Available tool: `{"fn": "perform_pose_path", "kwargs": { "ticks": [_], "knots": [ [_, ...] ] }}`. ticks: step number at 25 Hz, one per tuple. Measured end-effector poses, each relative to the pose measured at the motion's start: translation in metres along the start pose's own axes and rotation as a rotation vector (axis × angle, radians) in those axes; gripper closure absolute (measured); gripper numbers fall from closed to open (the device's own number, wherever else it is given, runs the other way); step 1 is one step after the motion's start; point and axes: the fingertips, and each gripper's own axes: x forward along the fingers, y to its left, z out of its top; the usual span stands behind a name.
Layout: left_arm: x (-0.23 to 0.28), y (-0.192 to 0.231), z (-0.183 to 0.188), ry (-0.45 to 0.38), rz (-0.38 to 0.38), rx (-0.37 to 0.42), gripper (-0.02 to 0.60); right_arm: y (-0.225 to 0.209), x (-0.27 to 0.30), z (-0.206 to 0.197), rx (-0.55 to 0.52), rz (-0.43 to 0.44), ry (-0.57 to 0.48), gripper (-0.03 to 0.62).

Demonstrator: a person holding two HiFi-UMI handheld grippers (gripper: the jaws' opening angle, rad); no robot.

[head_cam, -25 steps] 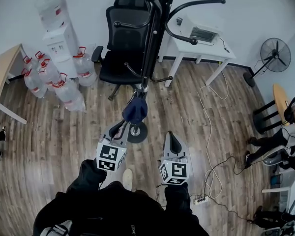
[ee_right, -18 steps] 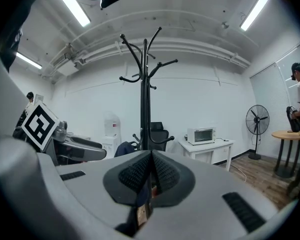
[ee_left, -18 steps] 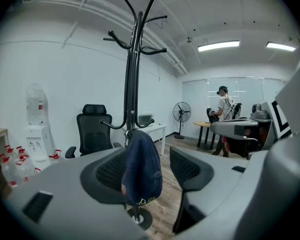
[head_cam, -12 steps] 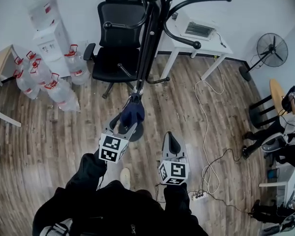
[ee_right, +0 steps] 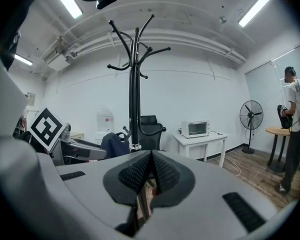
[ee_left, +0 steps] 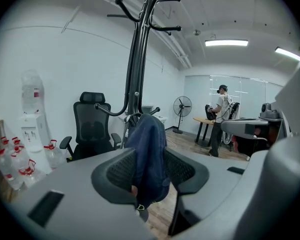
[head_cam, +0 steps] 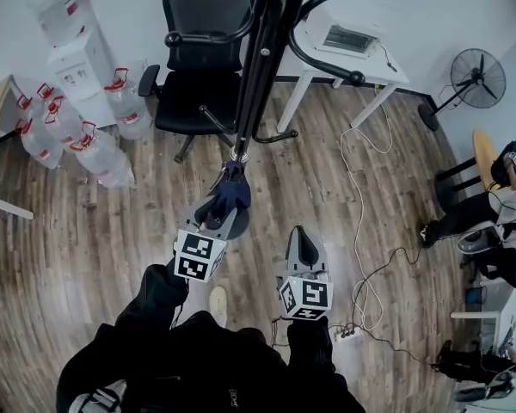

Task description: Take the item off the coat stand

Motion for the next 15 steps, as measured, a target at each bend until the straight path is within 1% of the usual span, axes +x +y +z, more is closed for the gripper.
{"fn": "perform_pose_path", "kwargs": {
  "ticks": [5, 6, 9, 15],
  "knots": [
    [0.0022, 0.0061, 0.0003, 0.006, 0.029, -0.018, 0.513, -0.001, 0.0047, -0.0029, 0.006, 0.0, 0.008, 0.577],
    [0.0024, 0.0069, 0.0004, 0.006, 0.032, -0.023, 0.528, -0.0015, 0.0049, -0.0028, 0.006, -0.001, 0.007, 0.577],
    [0.0025, 0.0075, 0.0, 0.011, 0.028, -0.036, 0.541, -0.0031, 0.0039, -0.0023, 0.007, -0.006, 0.006, 0.577],
    [-0.0014, 0.0051, 0.0043, 0.016, 0.027, -0.032, 0.543, -0.0051, -0.0003, 0.0041, 0.007, -0.016, -0.004, 0.577]
  ]
}}
